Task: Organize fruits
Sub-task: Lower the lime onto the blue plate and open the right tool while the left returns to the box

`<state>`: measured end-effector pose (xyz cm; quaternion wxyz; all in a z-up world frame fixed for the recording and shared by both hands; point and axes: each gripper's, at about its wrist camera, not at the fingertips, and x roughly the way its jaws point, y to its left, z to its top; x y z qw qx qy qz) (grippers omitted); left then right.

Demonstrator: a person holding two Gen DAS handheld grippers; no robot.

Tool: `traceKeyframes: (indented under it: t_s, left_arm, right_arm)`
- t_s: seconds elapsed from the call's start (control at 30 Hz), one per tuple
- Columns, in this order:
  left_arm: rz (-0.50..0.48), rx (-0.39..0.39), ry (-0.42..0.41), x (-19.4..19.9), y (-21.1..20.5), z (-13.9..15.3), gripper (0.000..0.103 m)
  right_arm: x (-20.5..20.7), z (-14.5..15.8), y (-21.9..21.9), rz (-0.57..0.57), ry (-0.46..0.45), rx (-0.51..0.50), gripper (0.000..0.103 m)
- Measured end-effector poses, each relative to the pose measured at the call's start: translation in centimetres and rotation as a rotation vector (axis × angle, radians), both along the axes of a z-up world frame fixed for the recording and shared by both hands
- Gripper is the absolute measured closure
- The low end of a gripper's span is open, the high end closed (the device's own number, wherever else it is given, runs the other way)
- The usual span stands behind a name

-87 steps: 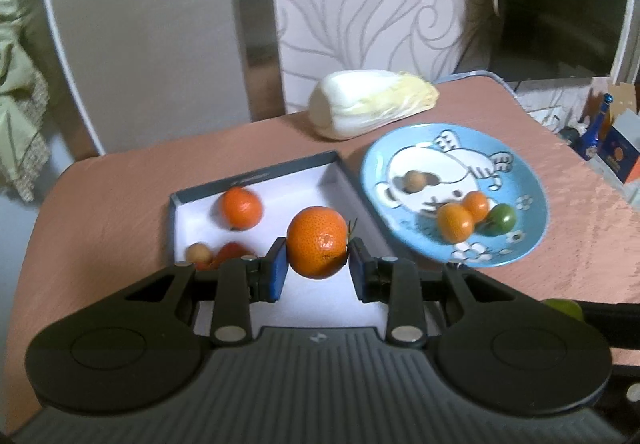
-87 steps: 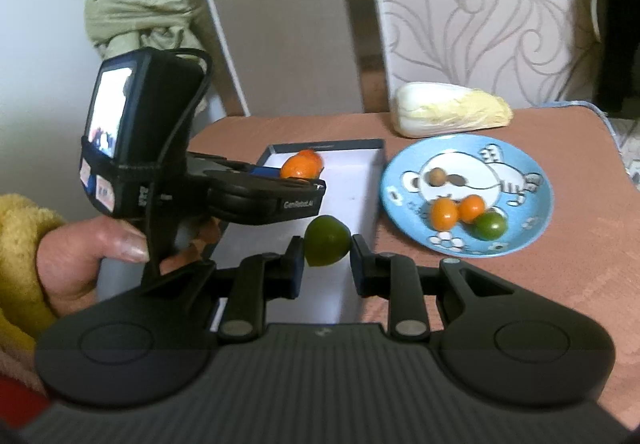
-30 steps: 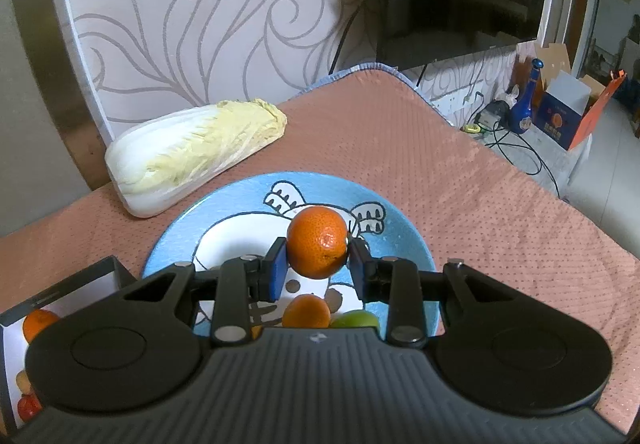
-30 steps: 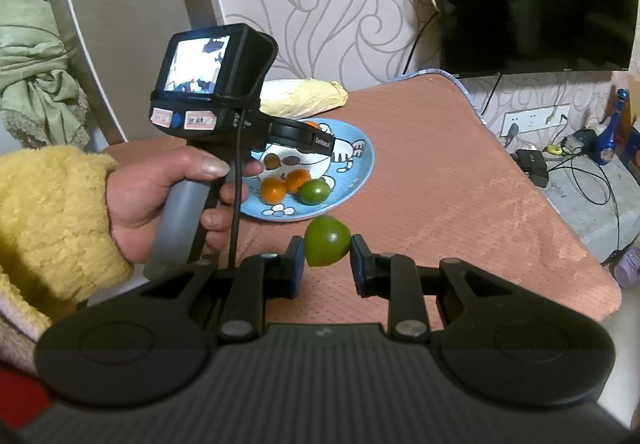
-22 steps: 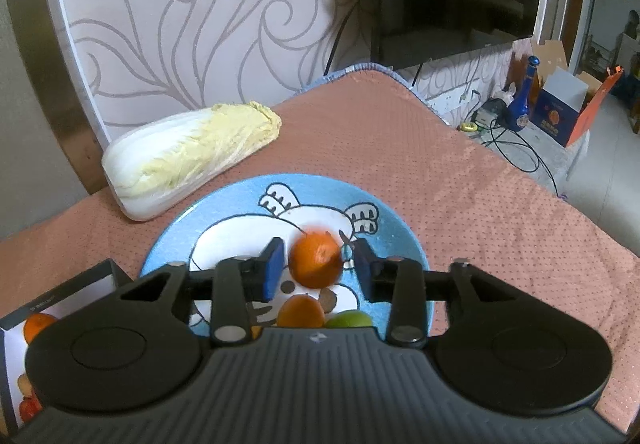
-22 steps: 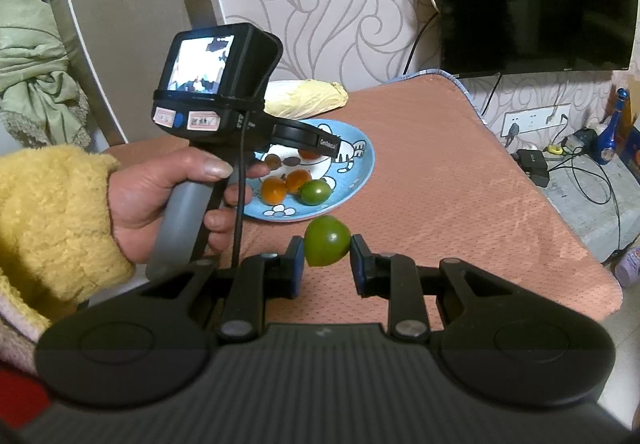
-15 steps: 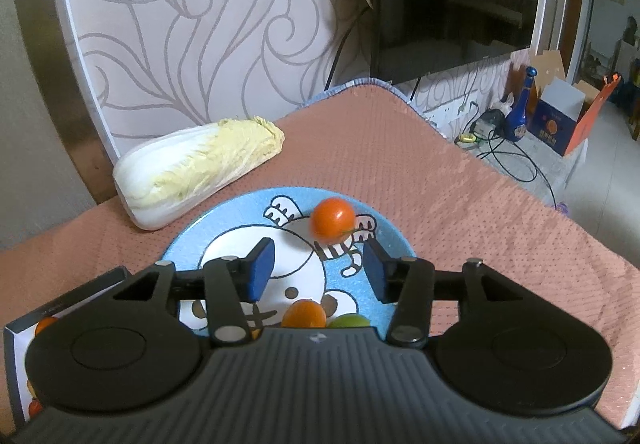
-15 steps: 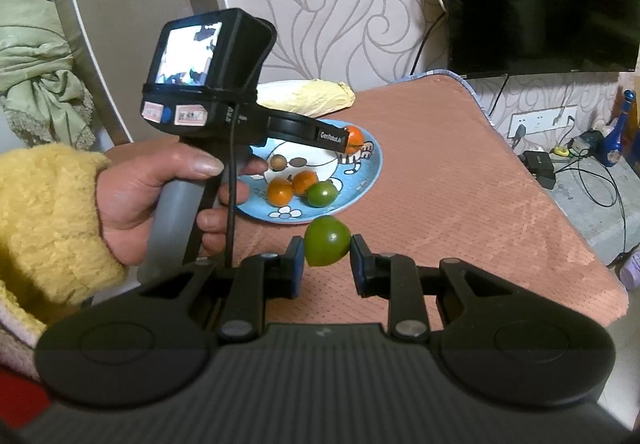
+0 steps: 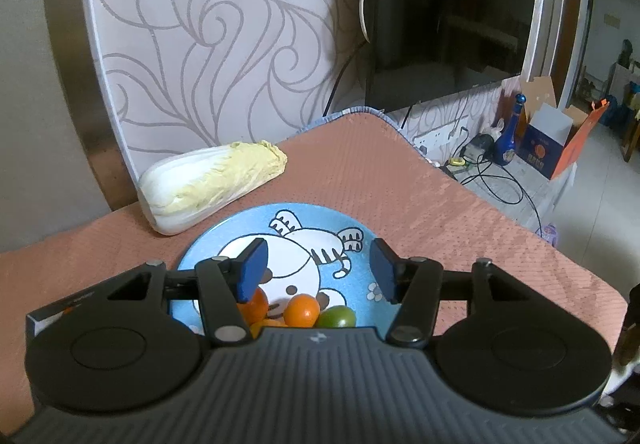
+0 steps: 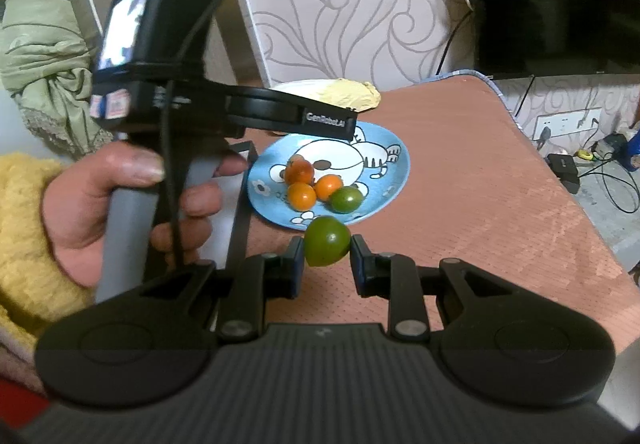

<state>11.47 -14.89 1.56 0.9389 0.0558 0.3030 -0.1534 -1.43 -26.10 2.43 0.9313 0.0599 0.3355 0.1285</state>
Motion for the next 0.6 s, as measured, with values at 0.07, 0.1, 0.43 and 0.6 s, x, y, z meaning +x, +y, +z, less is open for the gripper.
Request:
traceKeyframes:
  t_s: [0.07,0.1,0.43,0.6]
  left_arm:
    - [0.002,-0.002,-0.002,-0.6,0.3,0.3,0.041]
    - [0.004,-0.004,-0.003,-0.8,0.5,0.4,0.041]
    - [0.023,-0.025,-0.004,-3.0,2.8,1.1,0.037]
    - [0.04,-0.033,-0.005,-3.9,4.0,1.4,0.036]
  right_arm:
    - [0.2,0.0,0.1,0.004,0.0,0.004,0.075]
    - [0.2,0.0,0.1,0.007,-0.001,0.006,0.075]
    - [0.8,0.0,1.2,0.049,0.003,0.017,0.075]
    - [1.2,-0.1,1.6,0.065,0.009,0.024,0.075]
